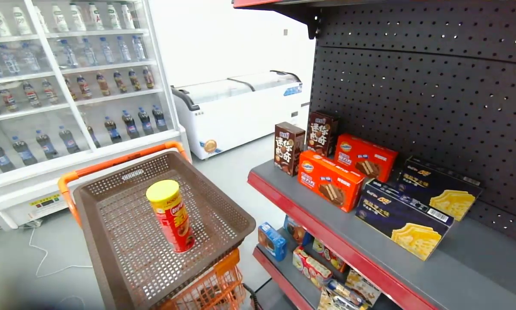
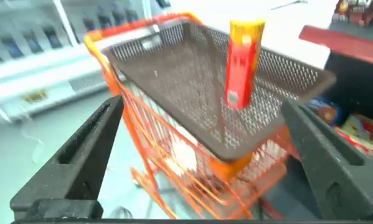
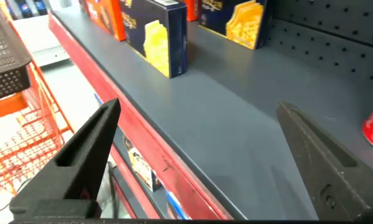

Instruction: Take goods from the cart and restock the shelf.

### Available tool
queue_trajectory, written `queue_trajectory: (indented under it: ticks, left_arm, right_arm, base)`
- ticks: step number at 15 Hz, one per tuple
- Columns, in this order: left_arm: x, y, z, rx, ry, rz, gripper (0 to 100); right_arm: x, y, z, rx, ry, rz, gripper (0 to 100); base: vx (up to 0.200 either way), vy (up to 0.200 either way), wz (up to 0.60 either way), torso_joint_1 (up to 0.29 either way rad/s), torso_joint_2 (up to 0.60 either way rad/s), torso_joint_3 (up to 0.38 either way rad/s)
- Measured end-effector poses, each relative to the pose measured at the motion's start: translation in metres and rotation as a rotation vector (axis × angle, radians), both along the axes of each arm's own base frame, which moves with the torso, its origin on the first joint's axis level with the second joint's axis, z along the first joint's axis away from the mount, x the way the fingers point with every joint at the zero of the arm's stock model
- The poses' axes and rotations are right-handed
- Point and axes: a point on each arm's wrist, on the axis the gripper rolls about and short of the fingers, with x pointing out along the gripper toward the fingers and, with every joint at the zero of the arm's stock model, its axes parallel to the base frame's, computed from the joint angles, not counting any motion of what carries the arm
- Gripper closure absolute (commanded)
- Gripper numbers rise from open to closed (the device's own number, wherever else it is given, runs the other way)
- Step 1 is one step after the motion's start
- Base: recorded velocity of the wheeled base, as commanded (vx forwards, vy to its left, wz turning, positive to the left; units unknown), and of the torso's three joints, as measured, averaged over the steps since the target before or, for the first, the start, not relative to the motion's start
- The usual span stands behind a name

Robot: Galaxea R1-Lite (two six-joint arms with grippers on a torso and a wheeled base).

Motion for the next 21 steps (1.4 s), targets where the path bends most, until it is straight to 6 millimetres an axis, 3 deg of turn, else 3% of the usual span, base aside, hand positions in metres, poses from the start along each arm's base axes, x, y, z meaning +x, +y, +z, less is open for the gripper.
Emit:
queue_trajectory:
  ticks: [2, 4, 7, 9, 11, 14, 17, 21]
  left_arm:
    - [-0.011, 0.0, 0.046, 0.047, -0.031, 0.01, 0]
    - [-0.008, 0.0, 0.091, 0.072, 0.015, 0.015, 0]
    - [0.035, 0.001, 0.145, 0.099, 0.175, 0.025, 0]
    - [0.08, 0.001, 0.162, 0.104, 0.309, 0.02, 0]
    - [0.126, 0.002, 0.163, 0.092, 0.445, -0.052, 0]
    - [0.18, 0.005, 0.14, 0.046, 0.567, -0.194, 0]
    - [0.23, 0.012, 0.111, 0.03, 0.448, -0.294, 0]
    - [0.265, 0.014, 0.06, 0.019, 0.437, -0.357, 0]
  right_arm:
    - [0.0, 0.0, 0.0, 0.0, 0.0, 0.0, 0]
    - [0.0, 0.0, 0.0, 0.0, 0.0, 0.0, 0]
    - [0.0, 0.0, 0.0, 0.0, 0.0, 0.0, 0]
    - [0.0, 0.0, 0.0, 0.0, 0.0, 0.0, 0]
    - [0.0, 0.0, 0.0, 0.0, 0.0, 0.0, 0]
    - [0.0, 0.0, 0.0, 0.0, 0.0, 0.0, 0]
    - [0.0, 0.0, 0.0, 0.0, 0.0, 0.0, 0]
    - [0.0, 0.0, 0.0, 0.0, 0.0, 0.0, 0]
  base:
    - [0.0, 0.0, 0.0, 0.0, 0.0, 0.0]
    - [0.0, 0.0, 0.0, 0.0, 0.0, 0.0]
    - [0.0, 0.0, 0.0, 0.0, 0.0, 0.0]
    - [0.0, 0.0, 0.0, 0.0, 0.0, 0.0]
    - [0.0, 0.0, 0.0, 0.0, 0.0, 0.0]
    - [0.0, 0.0, 0.0, 0.0, 0.0, 0.0]
    - [0.0, 0.0, 0.0, 0.0, 0.0, 0.0]
    - [0.0, 0.0, 0.0, 0.0, 0.0, 0.0]
